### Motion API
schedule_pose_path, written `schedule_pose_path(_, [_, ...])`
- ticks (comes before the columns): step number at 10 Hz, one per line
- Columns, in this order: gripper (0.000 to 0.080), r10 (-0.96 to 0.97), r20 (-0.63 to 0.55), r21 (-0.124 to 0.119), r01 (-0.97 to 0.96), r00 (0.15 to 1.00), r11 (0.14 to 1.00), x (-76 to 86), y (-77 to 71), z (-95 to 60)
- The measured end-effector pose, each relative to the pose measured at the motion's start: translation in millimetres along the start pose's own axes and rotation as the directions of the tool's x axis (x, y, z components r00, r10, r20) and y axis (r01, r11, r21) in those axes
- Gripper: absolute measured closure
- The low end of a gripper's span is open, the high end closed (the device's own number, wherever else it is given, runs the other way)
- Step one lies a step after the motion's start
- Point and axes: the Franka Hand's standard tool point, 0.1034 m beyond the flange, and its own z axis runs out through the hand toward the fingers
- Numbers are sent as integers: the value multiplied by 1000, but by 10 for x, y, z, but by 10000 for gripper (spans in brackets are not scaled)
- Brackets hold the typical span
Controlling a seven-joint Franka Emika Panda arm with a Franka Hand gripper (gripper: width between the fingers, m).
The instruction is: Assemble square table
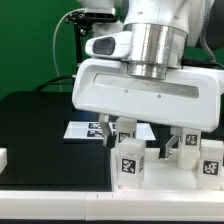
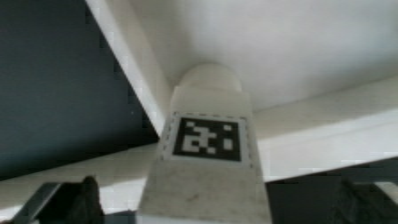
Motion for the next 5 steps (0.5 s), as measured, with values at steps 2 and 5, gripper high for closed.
schedule_pose_path(2, [151,3,12,-2,-3,1000,1000,-6,15,4])
schedule_pose_path(5, [151,7,31,-5,-7,999,1000,-8,33,7])
